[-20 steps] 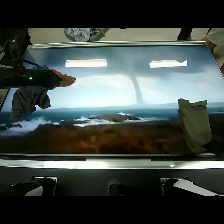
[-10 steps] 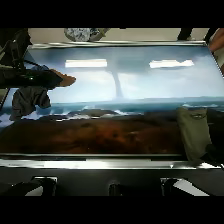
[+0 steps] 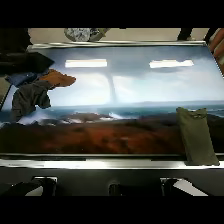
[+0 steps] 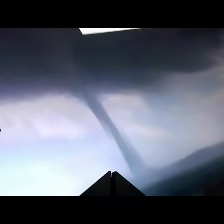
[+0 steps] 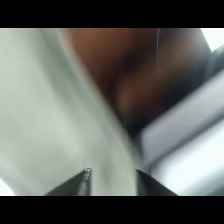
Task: Fold the shirts.
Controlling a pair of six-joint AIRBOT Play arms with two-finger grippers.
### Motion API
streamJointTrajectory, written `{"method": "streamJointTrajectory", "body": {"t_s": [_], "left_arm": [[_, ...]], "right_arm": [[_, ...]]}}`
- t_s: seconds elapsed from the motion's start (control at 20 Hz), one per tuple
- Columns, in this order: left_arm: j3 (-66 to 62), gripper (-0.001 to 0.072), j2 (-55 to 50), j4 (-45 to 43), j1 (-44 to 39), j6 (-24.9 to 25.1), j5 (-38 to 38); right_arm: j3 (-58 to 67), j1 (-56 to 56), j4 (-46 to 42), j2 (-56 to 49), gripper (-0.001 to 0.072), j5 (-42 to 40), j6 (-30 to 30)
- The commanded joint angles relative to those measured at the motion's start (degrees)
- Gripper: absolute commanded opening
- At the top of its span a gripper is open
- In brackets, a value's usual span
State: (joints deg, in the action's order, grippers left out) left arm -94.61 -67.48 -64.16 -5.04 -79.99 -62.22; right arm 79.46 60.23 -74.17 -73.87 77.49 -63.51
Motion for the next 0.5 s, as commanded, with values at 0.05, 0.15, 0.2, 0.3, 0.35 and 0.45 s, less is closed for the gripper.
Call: {"method": "streamJointTrajectory", "body": {"t_s": [0.05,0.15,0.2,0.3,0.35,0.45], "left_arm": [[-3.89,0.0030,-1.14,-13.99,-0.87,-2.69,12.74],[-3.78,0.0032,-4.85,-28.11,-1.99,-11.37,7.43],[-3.67,0.0037,-7.52,-31.15,-1.95,-12.70,0.31],[-1.55,0.0454,-12.41,-31.08,-1.33,-13.88,-15.50],[1.64,0.0711,-14.10,-30.32,-1.14,-14.32,-21.42],[11.93,0.0705,-12.50,-26.69,-1.18,-13.62,-19.32]], "right_arm": [[19.52,-12.00,28.02,0.07,0.0330,-17.35,14.84],[19.91,-25.31,22.18,-0.20,0.0335,-14.93,15.56],[19.74,-33.35,14.05,-0.90,0.0344,-11.21,14.93],[18.82,-48.00,-6.88,-3.74,0.0653,-2.03,7.58],[18.05,-53.37,-15.63,-5.62,0.0670,1.81,4.52],[16.37,-58.82,-19.45,-9.66,0.0669,7.82,3.02]]}}
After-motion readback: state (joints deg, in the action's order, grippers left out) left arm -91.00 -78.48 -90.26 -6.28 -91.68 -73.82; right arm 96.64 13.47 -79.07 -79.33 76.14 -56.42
